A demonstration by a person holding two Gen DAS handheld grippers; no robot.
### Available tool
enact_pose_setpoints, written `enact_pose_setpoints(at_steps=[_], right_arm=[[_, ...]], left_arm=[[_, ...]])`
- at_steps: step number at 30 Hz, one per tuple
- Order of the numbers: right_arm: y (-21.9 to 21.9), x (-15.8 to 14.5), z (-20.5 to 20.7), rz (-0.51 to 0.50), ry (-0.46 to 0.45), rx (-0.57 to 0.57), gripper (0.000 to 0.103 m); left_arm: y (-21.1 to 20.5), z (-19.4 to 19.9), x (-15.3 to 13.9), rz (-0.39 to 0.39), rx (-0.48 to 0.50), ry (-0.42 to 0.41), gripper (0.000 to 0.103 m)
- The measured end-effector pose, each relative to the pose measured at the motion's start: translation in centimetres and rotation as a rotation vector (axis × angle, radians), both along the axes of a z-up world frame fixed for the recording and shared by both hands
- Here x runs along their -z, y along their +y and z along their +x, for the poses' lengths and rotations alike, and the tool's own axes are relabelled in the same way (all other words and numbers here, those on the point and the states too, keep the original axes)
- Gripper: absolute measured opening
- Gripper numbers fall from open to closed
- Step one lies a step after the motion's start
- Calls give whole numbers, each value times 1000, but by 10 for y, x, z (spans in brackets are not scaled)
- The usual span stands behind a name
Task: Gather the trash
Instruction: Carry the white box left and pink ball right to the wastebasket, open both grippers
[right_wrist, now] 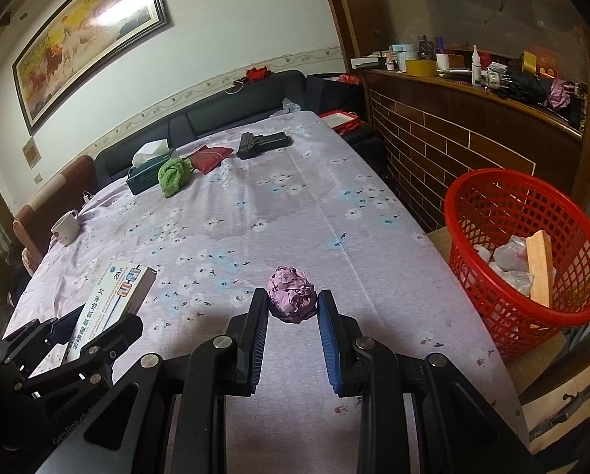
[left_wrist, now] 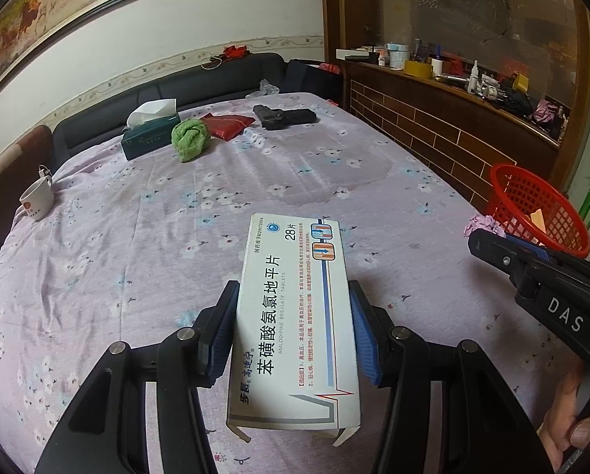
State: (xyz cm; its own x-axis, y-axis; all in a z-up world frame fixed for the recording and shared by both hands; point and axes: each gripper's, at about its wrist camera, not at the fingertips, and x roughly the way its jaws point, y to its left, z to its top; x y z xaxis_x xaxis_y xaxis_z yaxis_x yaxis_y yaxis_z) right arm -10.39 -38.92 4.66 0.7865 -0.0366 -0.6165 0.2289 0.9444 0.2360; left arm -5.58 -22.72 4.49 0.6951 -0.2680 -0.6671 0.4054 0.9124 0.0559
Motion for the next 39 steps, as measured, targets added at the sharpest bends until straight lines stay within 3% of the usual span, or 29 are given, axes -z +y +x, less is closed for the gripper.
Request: enact_pose_setpoints(at_steps=[13, 28, 39], right_arm=[[-26, -11, -17, 4, -23, 43, 27], [-120, -34, -59, 36, -71, 235, 28], [-174, -34, -77, 74, -56, 307, 28]], left_arm=[[-30, -1, -16, -14, 60, -2, 51], [-107, -7, -37, -39, 231, 34, 51], [-177, -11, -36, -70, 378, 105, 51]])
